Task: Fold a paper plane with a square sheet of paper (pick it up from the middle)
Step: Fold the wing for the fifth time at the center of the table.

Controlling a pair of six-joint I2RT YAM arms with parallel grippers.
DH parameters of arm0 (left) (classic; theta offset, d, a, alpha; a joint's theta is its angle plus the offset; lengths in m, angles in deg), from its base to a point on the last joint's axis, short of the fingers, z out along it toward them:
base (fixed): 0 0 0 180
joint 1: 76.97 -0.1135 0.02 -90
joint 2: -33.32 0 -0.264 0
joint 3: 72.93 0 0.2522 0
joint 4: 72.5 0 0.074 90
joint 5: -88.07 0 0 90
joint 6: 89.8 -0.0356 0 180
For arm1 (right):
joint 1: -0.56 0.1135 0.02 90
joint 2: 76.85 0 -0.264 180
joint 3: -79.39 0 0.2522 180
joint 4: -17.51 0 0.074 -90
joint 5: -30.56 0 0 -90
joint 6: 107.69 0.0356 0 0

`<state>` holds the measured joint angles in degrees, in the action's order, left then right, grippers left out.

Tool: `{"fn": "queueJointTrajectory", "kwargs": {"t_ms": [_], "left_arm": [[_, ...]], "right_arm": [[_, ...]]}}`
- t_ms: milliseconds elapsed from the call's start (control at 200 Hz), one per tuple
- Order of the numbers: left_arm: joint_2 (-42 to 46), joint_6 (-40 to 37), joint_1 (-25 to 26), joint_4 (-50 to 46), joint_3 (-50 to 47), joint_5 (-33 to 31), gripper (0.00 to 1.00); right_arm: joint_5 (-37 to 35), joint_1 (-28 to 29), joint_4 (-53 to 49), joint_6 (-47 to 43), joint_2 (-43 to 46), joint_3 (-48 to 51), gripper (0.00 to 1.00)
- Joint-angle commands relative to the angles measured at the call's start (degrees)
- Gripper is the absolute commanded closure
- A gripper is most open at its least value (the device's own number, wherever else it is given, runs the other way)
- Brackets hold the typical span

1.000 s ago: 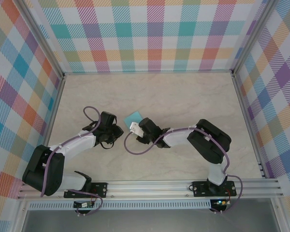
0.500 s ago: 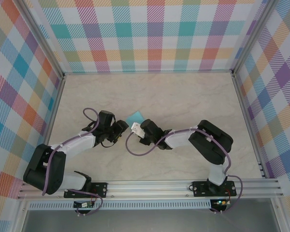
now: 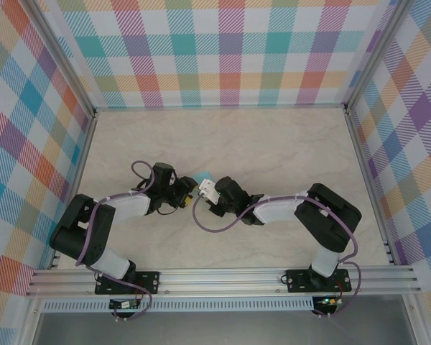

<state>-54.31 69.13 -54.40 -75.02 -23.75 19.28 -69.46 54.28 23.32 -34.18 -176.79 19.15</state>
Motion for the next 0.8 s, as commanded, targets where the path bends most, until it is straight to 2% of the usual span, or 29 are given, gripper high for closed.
{"fn": "queueJointTrajectory", "kwargs": {"t_ms": [0,200,340,440,610,795], "left_arm": [[-1.2,0.8,-0.5,1.9,1.0,1.2,0.59],[-2.6,1.7,-0.2,1.7,1.7,1.7,0.86],[-2.1,2.4,-0.1,-0.4,2.5,1.5,0.97],[-1.3,3.1,-0.1,-2.1,3.0,1.3,0.98],[0.1,3.1,-0.1,-4.9,4.1,1.1,1.0],[0.3,2.7,0.0,-6.9,5.2,1.3,1.0]], "right_arm": [[1.8,-0.2,2.3,1.3,1.5,1.2,0.91],[2.7,-0.2,2.3,0.2,1.2,1.3,0.86],[2.8,-0.1,2.7,-0.9,0.3,1.2,0.76],[2.4,0.0,3.0,-2.1,-0.8,0.9,0.68],[1.5,0.2,3.0,-4.0,-2.9,-0.6,0.59],[0.6,0.4,3.5,-5.2,-4.6,-2.1,0.59]]}}
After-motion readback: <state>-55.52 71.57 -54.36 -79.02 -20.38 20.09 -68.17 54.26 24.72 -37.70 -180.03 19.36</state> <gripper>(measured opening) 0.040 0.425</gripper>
